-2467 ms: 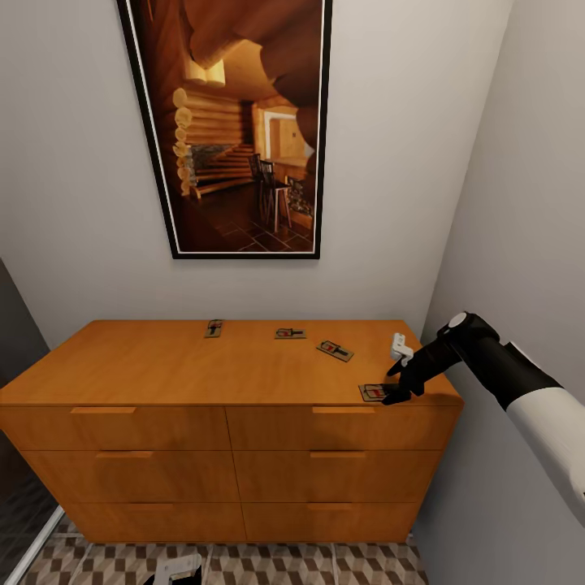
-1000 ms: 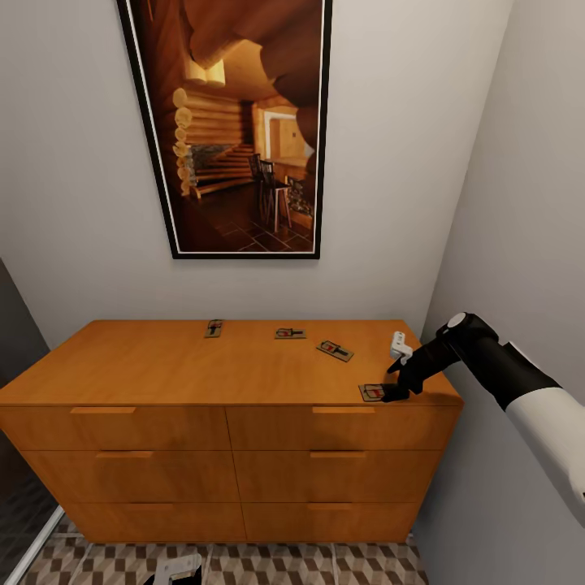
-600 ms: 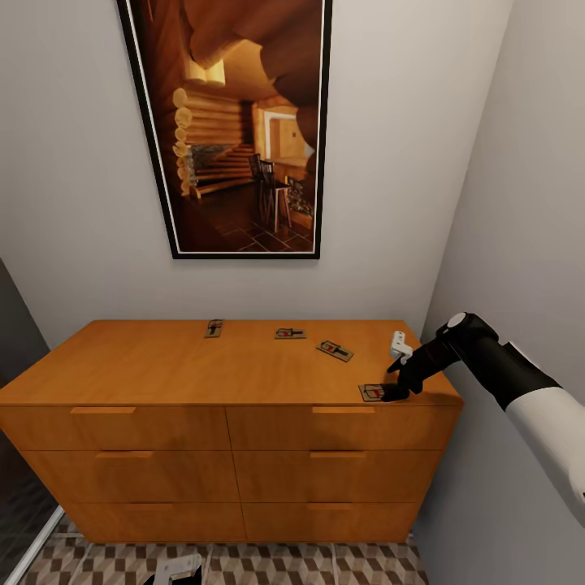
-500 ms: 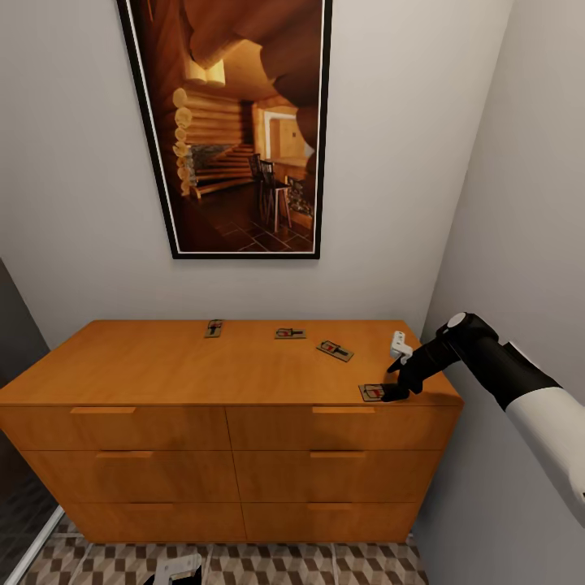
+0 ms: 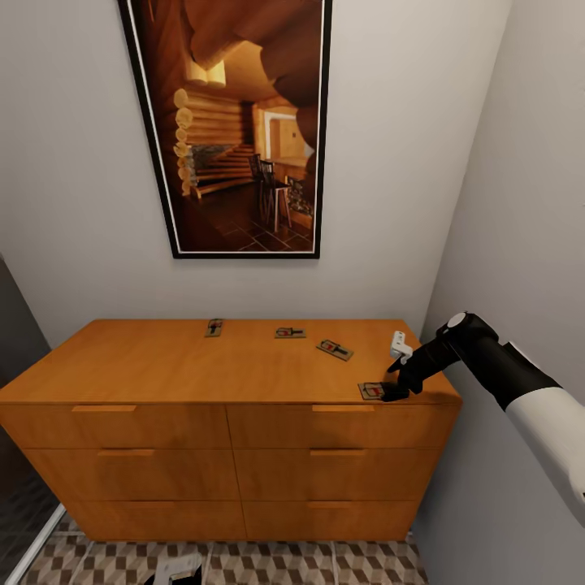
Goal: Take the four mousetraps from the cabinet in the bathroom and place them on the bathroom floor. Make sure all four end up on the same floor surface, and ensure that at least two of them are either under or directly next to the same bathroom sink.
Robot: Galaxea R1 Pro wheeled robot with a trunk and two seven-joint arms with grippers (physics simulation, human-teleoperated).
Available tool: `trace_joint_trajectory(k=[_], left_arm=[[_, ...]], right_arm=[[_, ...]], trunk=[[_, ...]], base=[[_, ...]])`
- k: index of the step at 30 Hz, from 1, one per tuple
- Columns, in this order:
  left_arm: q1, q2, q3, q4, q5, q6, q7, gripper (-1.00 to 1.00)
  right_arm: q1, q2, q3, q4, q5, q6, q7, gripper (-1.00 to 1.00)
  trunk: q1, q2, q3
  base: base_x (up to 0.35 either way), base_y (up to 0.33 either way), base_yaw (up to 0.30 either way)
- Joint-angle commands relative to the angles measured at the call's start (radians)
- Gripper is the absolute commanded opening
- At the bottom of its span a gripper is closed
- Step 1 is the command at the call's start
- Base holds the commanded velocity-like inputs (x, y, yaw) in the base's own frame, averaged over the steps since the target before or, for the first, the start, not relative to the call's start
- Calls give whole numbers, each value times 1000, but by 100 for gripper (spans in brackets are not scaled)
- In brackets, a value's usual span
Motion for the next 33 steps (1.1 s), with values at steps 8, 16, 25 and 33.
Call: trace_joint_trajectory(k=[8,16,25,33], left_arm=[[-1,0,4,1,0,-3,0,100],[-1,0,4,1,0,-3,0,100],[-1,0,4,1,0,-3,0,100],[-1,0,4,1,0,-3,0,100]], right_arm=[[-1,-1,2,-1,3,11,4,100],[-1,-1,2,-1,3,11,4,100],[-1,-1,1,-1,3,11,4,100],[-1,-1,1,-1,4,12,4,100]], trunk=[[0,-1,-1],[0,-1,-1],[0,-1,-1],[0,-1,-1]], base=[[-56,0,0],[-8,0,0],[-1,0,0],[0,0,0]])
